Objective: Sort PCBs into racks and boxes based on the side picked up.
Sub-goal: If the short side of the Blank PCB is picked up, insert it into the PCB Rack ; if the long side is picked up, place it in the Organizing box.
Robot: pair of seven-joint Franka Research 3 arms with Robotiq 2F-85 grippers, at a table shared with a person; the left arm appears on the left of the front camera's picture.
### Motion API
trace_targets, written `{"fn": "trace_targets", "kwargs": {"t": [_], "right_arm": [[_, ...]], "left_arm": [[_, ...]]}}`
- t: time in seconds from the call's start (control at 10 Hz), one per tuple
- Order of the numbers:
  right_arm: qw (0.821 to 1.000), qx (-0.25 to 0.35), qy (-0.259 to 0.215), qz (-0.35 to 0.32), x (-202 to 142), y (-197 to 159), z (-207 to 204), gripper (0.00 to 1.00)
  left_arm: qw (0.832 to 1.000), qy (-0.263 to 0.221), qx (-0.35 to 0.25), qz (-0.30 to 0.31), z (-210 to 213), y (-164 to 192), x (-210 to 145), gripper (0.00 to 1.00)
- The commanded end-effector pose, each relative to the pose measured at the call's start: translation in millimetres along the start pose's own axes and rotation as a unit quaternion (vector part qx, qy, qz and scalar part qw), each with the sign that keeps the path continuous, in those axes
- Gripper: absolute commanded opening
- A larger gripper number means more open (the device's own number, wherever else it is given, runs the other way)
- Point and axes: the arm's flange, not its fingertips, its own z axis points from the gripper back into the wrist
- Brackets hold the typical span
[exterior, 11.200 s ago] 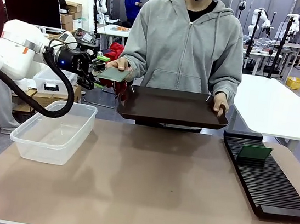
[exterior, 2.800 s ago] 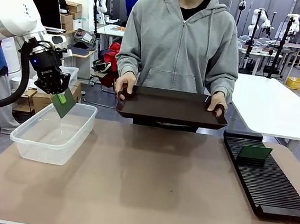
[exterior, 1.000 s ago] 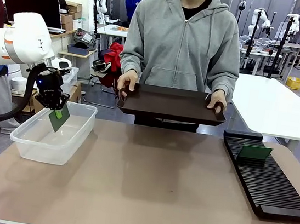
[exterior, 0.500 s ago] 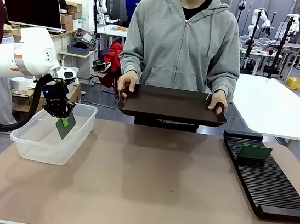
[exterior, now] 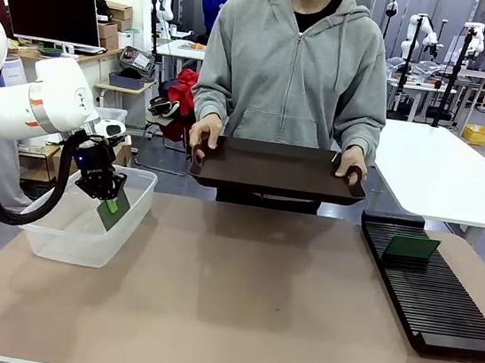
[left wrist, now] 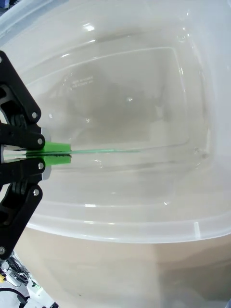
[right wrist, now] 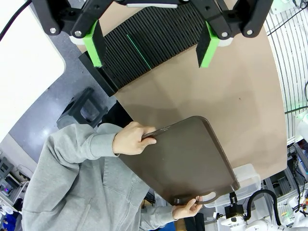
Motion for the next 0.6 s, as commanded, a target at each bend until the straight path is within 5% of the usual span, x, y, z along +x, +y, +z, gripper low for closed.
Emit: {"fn": "trace_targets", "kwargs": {"t": [0.0, 0.4, 0.5], "right_arm": [[1.000, -0.002, 0.004, -0.002, 0, 1, -1, 1.00], [1.000, -0.002, 0.004, -0.002, 0, 1, -1, 1.00], [1.000, -0.002, 0.004, -0.002, 0, 1, -1, 1.00]], "left_arm": [[1.000, -0.003, -0.014, -0.003, -5, 3, 5, 0.03], [1.000, 0.014, -0.020, 0.000, -16, 6, 7, 0.03], [1.000, 0.016, -0.017, 0.003, -17, 7, 7, 0.17]]}}
